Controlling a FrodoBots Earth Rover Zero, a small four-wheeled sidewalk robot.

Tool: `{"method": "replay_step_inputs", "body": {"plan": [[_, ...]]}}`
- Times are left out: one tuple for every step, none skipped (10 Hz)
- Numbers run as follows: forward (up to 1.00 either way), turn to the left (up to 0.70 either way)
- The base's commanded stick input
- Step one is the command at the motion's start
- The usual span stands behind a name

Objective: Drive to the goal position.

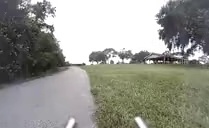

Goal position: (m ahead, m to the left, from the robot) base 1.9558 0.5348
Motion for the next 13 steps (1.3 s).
{"method": "replay_step_inputs", "body": {"plan": [[0.45,0.0],[0.45,0.0],[0.45,0.0],[0.45,0.0],[0.7,0.0],[0.7,0.0],[0.7,0.0],[0.7,0.0],[0.7,0.0],[0.7,0.0],[0.7,0.0],[0.7,0.0],[0.7,0.0]]}}
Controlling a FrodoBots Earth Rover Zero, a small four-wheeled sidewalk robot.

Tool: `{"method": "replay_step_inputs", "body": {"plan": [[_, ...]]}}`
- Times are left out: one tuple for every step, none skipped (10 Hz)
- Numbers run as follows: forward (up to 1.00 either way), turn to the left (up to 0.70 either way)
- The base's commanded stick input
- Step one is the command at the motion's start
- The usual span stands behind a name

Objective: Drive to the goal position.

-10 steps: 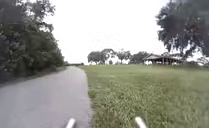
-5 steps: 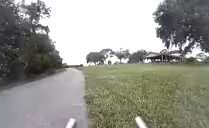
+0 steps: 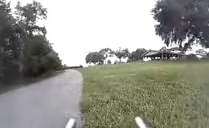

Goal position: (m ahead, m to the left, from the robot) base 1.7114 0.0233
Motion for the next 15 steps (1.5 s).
{"method": "replay_step_inputs", "body": {"plan": [[0.7,0.0],[0.7,0.0],[0.7,0.0],[0.7,0.0],[0.7,0.0],[0.7,0.0],[0.7,0.0],[0.7,0.0],[0.7,0.0],[0.7,0.0],[0.7,-0.03],[0.7,-0.07],[0.7,-0.11],[0.7,-0.03],[0.7,0.0]]}}
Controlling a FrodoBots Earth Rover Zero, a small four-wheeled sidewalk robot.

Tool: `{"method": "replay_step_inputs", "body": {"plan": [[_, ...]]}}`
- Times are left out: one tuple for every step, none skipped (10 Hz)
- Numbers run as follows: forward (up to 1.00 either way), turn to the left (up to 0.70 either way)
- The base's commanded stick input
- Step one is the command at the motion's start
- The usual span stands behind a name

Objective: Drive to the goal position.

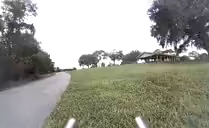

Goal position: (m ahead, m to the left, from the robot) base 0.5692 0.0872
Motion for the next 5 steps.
{"method": "replay_step_inputs", "body": {"plan": [[0.5,0.0],[0.45,0.0],[0.45,0.0],[0.45,0.0],[0.45,0.0]]}}
